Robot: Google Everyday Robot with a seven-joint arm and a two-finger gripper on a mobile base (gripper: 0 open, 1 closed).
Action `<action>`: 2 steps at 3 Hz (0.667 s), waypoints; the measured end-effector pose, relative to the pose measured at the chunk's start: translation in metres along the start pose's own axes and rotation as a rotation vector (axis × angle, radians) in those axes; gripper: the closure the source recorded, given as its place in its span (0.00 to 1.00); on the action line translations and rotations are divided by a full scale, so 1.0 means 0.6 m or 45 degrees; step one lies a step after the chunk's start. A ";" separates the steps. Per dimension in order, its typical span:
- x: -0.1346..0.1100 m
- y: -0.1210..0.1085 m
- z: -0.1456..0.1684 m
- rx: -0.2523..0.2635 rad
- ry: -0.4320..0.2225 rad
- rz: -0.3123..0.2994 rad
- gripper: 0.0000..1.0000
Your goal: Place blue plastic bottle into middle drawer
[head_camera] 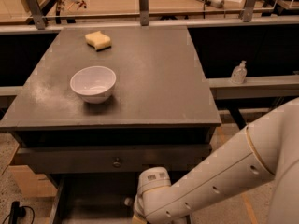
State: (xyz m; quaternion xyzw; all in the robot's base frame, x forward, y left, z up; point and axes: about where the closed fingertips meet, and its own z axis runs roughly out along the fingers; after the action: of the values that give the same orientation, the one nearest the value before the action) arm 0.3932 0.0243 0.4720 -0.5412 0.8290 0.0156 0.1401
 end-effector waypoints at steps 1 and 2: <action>0.049 0.001 -0.040 0.012 -0.051 0.156 0.45; 0.102 -0.016 -0.094 0.037 -0.176 0.310 0.68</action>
Offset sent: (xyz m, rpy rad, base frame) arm -0.0463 -0.1277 0.0726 0.3471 -0.0728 -0.3878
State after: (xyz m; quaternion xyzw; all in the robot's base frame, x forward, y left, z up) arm 0.3669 -0.0445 0.5121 -0.4323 0.8770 0.0575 0.2017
